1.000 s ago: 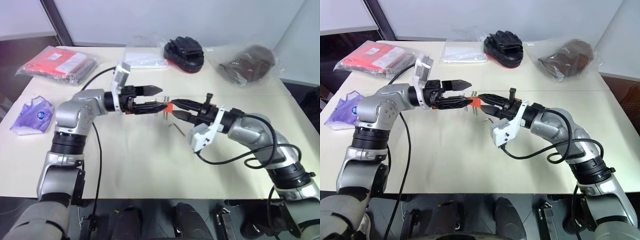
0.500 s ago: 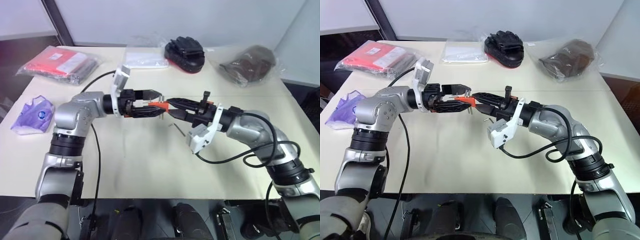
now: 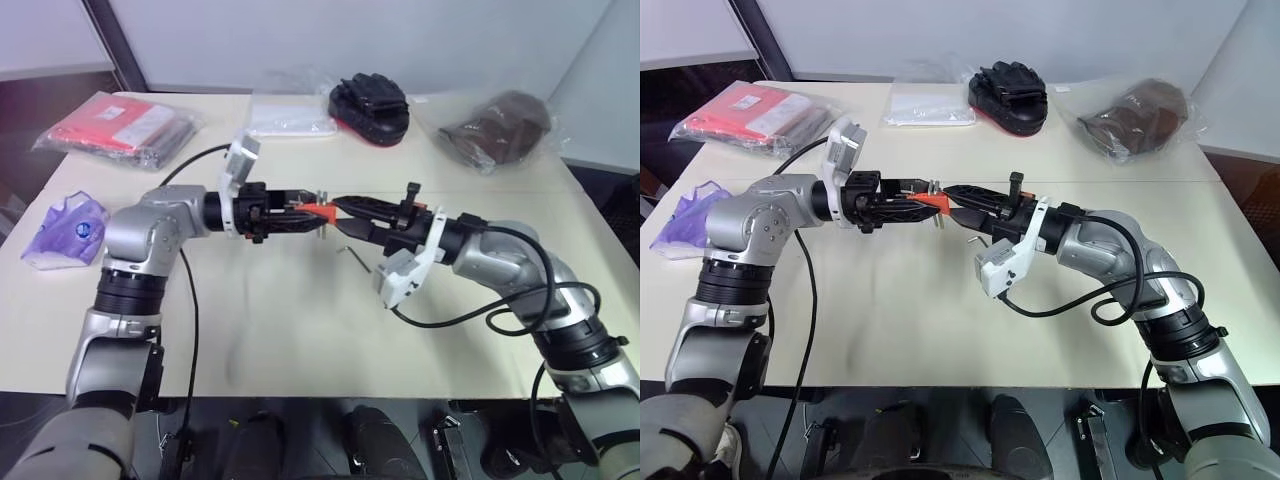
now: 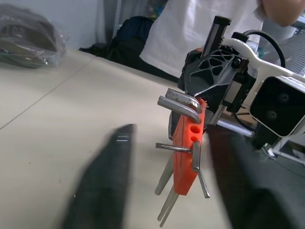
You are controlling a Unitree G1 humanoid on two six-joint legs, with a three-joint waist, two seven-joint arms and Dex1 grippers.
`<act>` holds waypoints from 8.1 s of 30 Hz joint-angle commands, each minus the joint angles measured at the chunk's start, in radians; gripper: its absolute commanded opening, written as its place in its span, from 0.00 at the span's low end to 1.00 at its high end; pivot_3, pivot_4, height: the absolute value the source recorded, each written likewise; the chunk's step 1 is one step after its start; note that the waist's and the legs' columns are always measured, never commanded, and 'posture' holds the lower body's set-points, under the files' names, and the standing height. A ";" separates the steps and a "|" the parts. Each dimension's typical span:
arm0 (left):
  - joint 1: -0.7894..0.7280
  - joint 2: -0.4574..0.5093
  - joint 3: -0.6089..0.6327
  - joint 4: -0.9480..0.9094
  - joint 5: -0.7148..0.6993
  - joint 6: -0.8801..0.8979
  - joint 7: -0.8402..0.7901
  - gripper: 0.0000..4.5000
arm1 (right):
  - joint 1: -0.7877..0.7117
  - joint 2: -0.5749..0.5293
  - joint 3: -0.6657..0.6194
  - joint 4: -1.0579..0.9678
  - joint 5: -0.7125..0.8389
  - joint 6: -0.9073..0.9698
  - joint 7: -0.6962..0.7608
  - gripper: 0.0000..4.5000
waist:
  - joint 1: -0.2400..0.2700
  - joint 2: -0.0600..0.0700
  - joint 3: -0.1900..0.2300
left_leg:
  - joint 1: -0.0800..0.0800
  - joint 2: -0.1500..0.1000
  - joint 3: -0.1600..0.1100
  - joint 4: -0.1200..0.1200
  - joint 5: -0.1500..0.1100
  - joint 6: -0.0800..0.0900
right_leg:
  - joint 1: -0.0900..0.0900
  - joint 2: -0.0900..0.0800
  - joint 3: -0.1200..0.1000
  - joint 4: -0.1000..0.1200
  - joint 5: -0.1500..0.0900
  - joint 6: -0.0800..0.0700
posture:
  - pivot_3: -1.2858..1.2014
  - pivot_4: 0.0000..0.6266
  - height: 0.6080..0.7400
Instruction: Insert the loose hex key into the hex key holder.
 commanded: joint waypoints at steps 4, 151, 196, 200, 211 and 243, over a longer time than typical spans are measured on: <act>0.006 0.005 -0.003 -0.038 -0.009 -0.010 0.000 0.01 | -0.023 -0.001 -0.028 -0.020 0.024 0.006 0.000 0.22 | 0.000 0.000 0.000 | 0.000 0.000 0.000 0.000 0.000 0.000 | 0.000 0.000 0.000 0.000 0.000 0.000 | 0.52 0.24 1.00; -0.023 -0.111 0.022 -0.045 0.038 -0.155 0.257 0.00 | 0.030 0.773 -0.174 0.070 0.735 0.467 -0.184 0.01 | -0.002 0.001 0.000 | -0.001 0.000 -0.001 -0.001 0.000 0.000 | -0.004 0.000 0.001 0.006 0.000 0.000 | 0.52 0.24 1.00; -0.047 -0.122 0.036 -0.022 0.023 -0.152 0.275 0.00 | 0.069 0.759 -0.162 0.050 0.714 0.476 -0.201 1.00 | -0.002 0.001 0.001 | -0.001 0.000 -0.001 -0.001 0.000 0.000 | -0.004 0.000 0.001 0.006 0.000 0.000 | 0.52 0.24 1.00; -0.046 -0.121 0.034 -0.022 0.025 -0.154 0.275 0.00 | 0.086 0.749 -0.161 0.018 0.715 0.485 -0.201 1.00 | -0.002 0.001 0.001 | -0.001 0.000 -0.001 -0.001 0.000 0.000 | -0.004 0.000 0.001 0.006 0.000 0.000 | 0.52 0.24 1.00; 0.007 -0.139 0.020 -0.021 0.024 -0.122 0.303 0.00 | 0.296 0.608 -0.231 -0.261 0.771 0.649 -0.211 1.00 | 0.002 0.001 0.001 | -0.001 0.000 -0.001 -0.001 0.000 0.000 | -0.004 0.000 0.001 0.005 0.000 0.000 | 0.52 0.24 1.00; 0.160 -0.171 -0.057 0.066 0.143 -0.049 0.386 1.00 | 0.798 0.340 -0.375 -0.536 0.804 0.808 -0.139 1.00 | 0.005 0.000 0.001 | 0.000 0.000 -0.001 -0.002 0.000 0.000 | 0.004 0.001 0.001 -0.006 -0.001 0.001 | 0.52 0.24 1.00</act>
